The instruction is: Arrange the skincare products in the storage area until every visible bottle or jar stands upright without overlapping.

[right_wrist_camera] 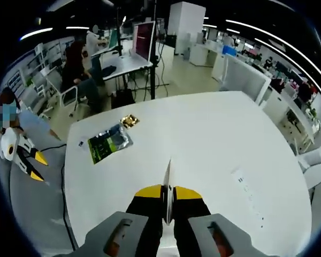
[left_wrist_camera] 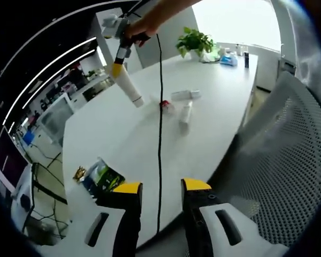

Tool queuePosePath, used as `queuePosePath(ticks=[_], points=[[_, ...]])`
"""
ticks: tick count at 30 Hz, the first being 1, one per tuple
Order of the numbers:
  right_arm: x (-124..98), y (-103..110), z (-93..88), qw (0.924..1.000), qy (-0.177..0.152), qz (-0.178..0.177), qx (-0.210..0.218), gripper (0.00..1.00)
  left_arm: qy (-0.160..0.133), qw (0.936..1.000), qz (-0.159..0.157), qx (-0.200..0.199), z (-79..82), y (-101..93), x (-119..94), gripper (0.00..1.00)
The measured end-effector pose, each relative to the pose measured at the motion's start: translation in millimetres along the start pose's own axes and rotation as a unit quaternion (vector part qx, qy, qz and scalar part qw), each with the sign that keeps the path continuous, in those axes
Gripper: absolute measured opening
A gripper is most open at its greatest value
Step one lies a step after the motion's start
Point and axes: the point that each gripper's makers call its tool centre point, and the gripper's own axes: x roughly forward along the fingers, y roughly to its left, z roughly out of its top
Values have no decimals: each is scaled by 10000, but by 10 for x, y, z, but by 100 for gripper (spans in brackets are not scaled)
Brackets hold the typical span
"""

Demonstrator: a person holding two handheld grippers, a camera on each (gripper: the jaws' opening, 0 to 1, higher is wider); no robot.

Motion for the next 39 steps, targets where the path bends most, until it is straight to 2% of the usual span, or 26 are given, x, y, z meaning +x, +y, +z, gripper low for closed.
queuePosePath(ticks=[11, 16, 20, 25, 26, 30, 39], points=[[135, -51, -134, 9999, -32, 75, 88, 0, 126, 9999, -68, -23, -50, -15, 19, 25], [193, -75, -257, 9999, -9, 103, 120, 0, 189, 9998, -100, -41, -80, -24, 22, 21], [224, -80, -345, 9998, -2, 126, 161, 0, 90, 10000, -10, 41, -51, 19, -8, 18], [253, -59, -430, 9998, -32, 105, 159, 0, 261, 9996, -89, 87, -119, -14, 28, 18], [247, -65, -409, 9996, -136, 102, 238, 0, 311, 9994, -87, 92, -137, -11, 29, 18], [227, -118, -426, 9995, -170, 76, 249, 0, 398, 9990, -170, 81, -174, -41, 39, 17], [194, -224, -396, 9991, -321, -13, 282, 0, 431, 9986, -264, 132, -188, -75, 42, 15]])
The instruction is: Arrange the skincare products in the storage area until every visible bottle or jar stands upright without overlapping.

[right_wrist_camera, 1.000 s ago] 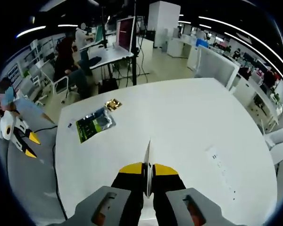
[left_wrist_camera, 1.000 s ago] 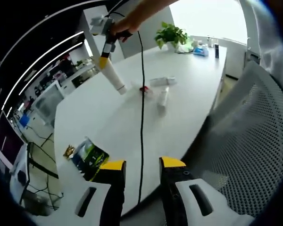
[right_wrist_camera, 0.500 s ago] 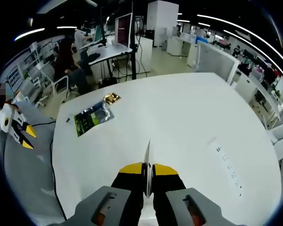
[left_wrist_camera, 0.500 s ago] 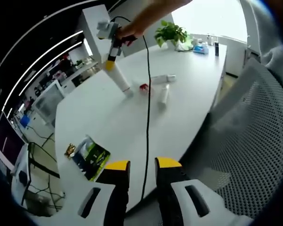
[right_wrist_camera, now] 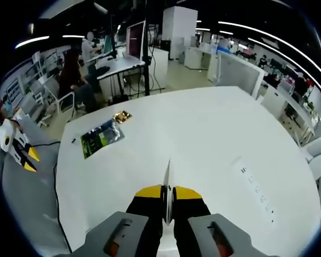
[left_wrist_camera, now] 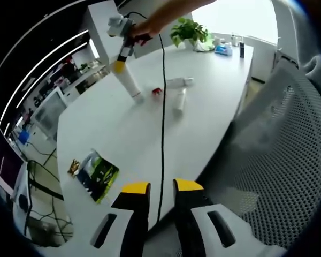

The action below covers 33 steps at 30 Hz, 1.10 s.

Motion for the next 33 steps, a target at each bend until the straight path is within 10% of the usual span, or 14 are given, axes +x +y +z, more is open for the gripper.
queuePosePath(ticks=[33], points=[[159, -85, 128, 9985, 36, 298, -455, 0, 176, 9997, -170, 85, -56, -53, 36, 12]])
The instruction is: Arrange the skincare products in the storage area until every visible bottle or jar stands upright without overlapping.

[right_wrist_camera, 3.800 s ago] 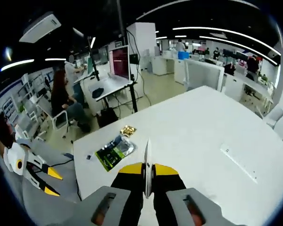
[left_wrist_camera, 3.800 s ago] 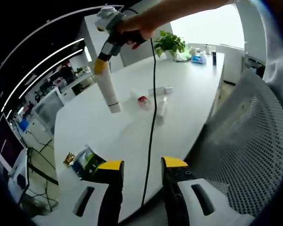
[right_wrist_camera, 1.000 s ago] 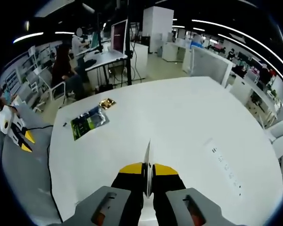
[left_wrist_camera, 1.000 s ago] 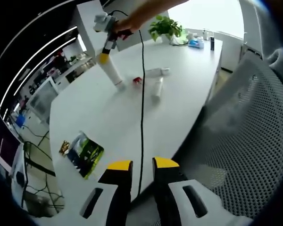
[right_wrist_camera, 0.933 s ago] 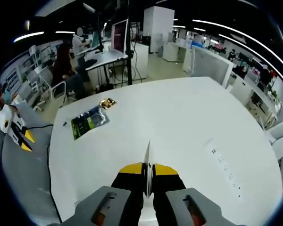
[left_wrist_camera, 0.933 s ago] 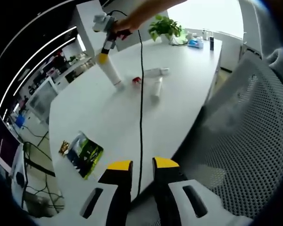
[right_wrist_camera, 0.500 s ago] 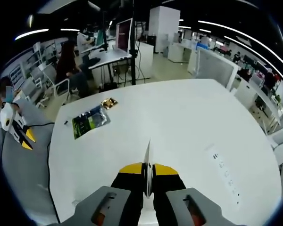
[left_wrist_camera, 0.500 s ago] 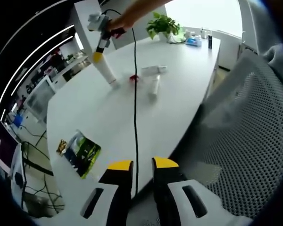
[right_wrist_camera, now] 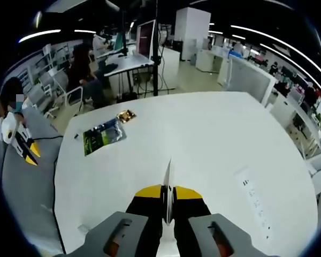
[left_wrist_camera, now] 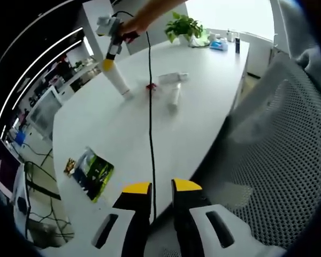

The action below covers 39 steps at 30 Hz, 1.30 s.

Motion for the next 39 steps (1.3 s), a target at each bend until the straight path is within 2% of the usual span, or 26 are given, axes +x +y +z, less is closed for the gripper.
queuePosePath(ticks=[11, 20, 24, 31, 39], points=[[-125, -182, 7, 9998, -185, -81, 1, 0, 97, 9999, -51, -33, -34, -7, 11, 12], [-265, -286, -138, 9998, -122, -129, -91, 0, 130, 9999, -51, -33, -49, -10, 12, 11], [-268, -304, -136, 9996, -137, -96, -242, 0, 152, 9999, -56, -32, -58, -10, 15, 11], [-191, -216, -104, 9974, -108, 289, -650, 0, 185, 9998, -54, -46, -73, -7, 17, 11], [-88, -155, -101, 9911, -50, 635, -1173, 0, 204, 9998, -12, -76, -83, 12, 15, 11]])
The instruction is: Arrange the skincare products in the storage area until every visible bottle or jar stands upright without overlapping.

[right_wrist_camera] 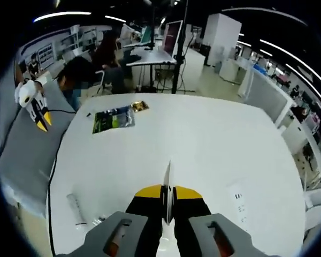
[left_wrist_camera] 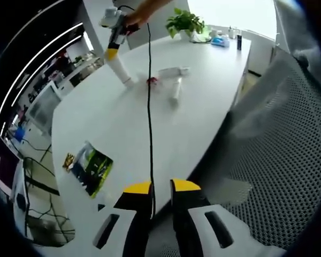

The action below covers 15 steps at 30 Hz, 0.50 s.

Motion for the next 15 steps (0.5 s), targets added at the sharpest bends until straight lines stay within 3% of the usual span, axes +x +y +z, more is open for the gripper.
queuePosePath(ticks=[3, 4, 7, 15], points=[[27, 3, -14, 9998, -63, 105, -178, 0, 1, 10000, 8, -6, 0, 3, 0, 11], [25, -4, 48, 9992, -254, 142, -280, 0, -1, 10000, 13, -4, 0, 4, 0, 11], [-53, -13, -17, 9994, -173, 233, -172, 0, -2, 10000, 21, -8, -1, 7, -3, 10], [-138, -70, -25, 9984, 203, 261, -456, 0, -73, 10000, 47, -40, 24, 17, -8, 10]])
